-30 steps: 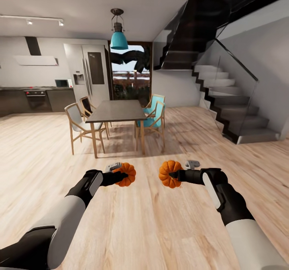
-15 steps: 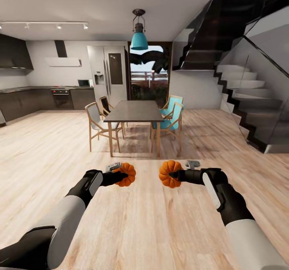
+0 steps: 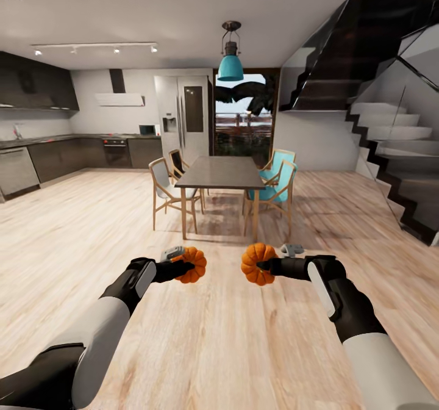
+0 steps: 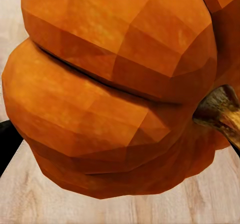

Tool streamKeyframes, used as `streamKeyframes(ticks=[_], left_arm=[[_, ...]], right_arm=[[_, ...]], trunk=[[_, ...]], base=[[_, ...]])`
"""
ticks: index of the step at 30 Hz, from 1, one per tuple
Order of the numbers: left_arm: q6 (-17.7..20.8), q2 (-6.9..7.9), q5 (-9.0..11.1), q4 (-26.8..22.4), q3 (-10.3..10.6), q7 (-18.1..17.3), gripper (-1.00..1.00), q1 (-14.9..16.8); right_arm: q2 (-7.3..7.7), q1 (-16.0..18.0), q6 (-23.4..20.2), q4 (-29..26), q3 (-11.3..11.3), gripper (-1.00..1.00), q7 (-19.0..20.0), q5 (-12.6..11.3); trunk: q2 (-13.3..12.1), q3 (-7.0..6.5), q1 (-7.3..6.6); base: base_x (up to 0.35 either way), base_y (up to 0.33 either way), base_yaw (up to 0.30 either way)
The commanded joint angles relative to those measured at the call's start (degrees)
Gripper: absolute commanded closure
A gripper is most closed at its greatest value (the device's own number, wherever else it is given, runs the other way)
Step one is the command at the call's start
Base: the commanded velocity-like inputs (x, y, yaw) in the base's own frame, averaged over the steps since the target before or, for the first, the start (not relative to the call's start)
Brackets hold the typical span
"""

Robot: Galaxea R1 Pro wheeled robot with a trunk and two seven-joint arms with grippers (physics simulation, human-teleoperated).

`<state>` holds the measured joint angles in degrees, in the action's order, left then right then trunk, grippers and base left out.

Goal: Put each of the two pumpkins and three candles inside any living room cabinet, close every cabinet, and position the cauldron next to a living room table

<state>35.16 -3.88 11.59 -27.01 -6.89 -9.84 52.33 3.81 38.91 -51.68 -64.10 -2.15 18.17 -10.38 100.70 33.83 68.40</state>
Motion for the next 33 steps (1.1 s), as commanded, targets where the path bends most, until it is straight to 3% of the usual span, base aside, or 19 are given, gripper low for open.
streamKeyframes(ticks=[1,7,19,25,29,33], left_arm=[[0.35,-0.07,-0.34,-0.06,-0.40,0.00,1.00,0.04],[0.35,-0.07,-0.34,-0.06,-0.40,0.00,1.00,0.02],[0.35,-0.03,-0.34,-0.06,-0.49,0.07,1.00,0.04],[0.35,-0.09,-0.34,-0.06,-0.49,0.09,1.00,0.05],[0.33,-0.10,-0.26,1.45,-0.56,0.17,1.00,0.06],[0.35,-0.08,-0.25,1.80,-0.57,0.19,1.00,0.04]], right_arm=[[0.06,0.03,-0.26,-0.06,-0.10,1.00,-0.16,-0.34],[0.05,0.03,-0.26,-0.06,-0.13,1.00,-0.16,-0.34],[0.01,0.01,-0.28,-0.06,-0.09,1.00,-0.24,-0.34],[-0.03,0.00,-0.26,-0.06,-0.19,1.00,-0.36,-0.28],[-0.03,0.00,-0.33,-0.04,-3.46,1.00,-0.46,-0.22],[-0.03,0.02,-0.35,0.02,-4.57,1.00,-0.50,-0.17]], trunk=[[0.03,-0.02,0.00],[0.03,-0.48,0.00],[0.03,-0.91,0.00],[0.03,-0.95,0.00],[0.03,-1.01,0.00],[0.03,-1.03,0.00]], base=[[0.000,0.000,0.174],[0.016,0.000,0.174],[0.288,0.000,0.126],[0.054,0.000,0.274],[0.004,0.000,0.282],[0.000,0.000,0.286]])
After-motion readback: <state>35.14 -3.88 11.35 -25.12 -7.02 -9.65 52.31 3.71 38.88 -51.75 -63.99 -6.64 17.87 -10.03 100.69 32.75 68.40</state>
